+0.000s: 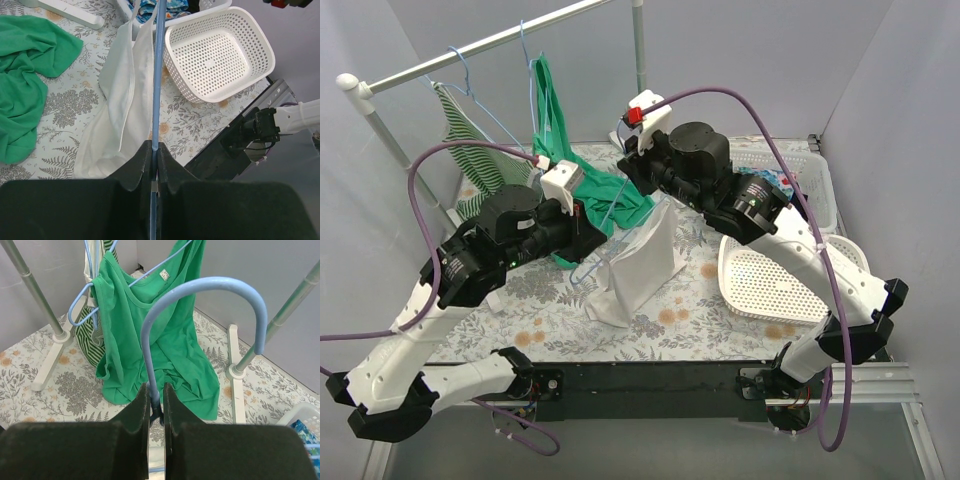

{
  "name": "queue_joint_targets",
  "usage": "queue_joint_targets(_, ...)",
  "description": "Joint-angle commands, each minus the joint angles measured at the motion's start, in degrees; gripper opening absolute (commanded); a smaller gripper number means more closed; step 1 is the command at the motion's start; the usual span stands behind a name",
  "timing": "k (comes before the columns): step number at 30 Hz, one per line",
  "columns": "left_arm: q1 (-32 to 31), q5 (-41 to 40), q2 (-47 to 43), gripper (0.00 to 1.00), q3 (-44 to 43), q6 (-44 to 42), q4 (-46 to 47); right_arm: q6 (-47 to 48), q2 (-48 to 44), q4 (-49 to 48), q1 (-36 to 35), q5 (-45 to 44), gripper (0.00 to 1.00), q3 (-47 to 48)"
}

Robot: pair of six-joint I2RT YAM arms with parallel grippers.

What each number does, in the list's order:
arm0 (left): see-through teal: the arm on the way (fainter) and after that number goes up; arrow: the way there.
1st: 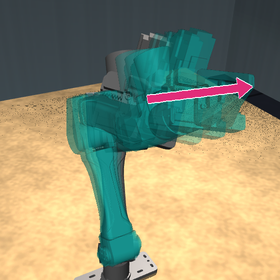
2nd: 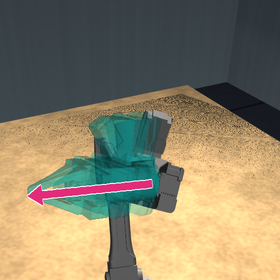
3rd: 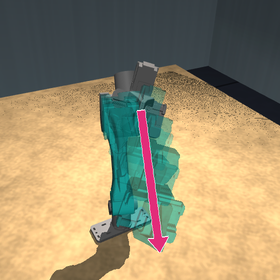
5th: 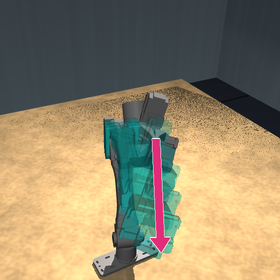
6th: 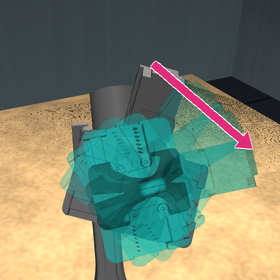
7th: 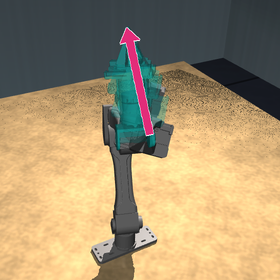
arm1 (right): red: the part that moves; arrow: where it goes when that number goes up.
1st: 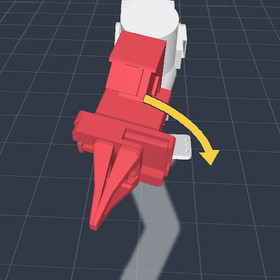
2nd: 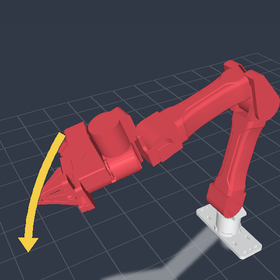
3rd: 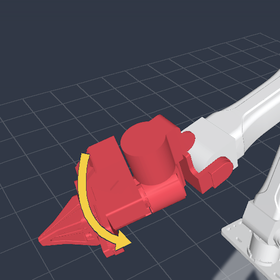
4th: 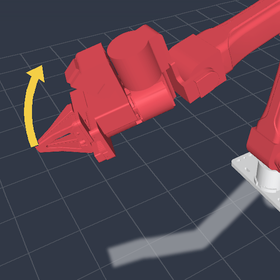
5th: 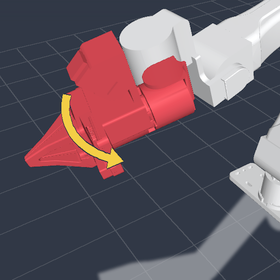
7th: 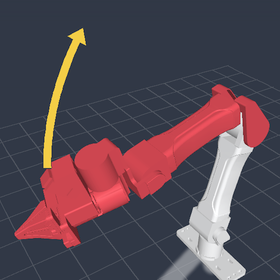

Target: Place the tank top on the hanger

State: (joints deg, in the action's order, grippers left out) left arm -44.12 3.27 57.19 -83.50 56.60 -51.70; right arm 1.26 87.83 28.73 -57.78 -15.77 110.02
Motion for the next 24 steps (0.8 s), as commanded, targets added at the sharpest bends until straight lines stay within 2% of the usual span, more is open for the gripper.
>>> queue_joint_targets(1, 0.35, -2.30, -2.17, 0.00, 2.81, 2.29, 4.84, 0.15, -0.56, -2.54, -0.14, -0.31, 0.01, 1.69)
queue_joint_targets(8, 0.35, -2.56, -4.36, 0.00, 6.86, 4.75, 10.21, 0.06, -1.26, -3.24, -0.05, -0.31, 0.01, 0.73)
queue_joint_targets(13, 0.35, -2.04, -6.03, 0.00, 8.62, 6.15, 14.60, 0.06, -3.28, -5.53, -0.05, -0.40, 0.13, -2.87)
queue_joint_targets(15, 0.35, -1.51, -6.30, 0.00, 9.15, 6.51, 15.31, -0.03, -3.81, -6.05, -0.05, -0.14, 0.21, -3.23)
queue_joint_targets(19, 0.35, -1.77, -7.26, 0.00, 10.03, 6.95, 16.72, 0.06, -4.51, -6.93, -0.05, 0.21, 0.28, -4.19)
queue_joint_targets(24, 0.35, -2.57, -7.80, 0.00, 10.73, 7.65, 17.51, 0.06, -4.95, -7.46, -0.14, 1.70, 0.45, -4.90)
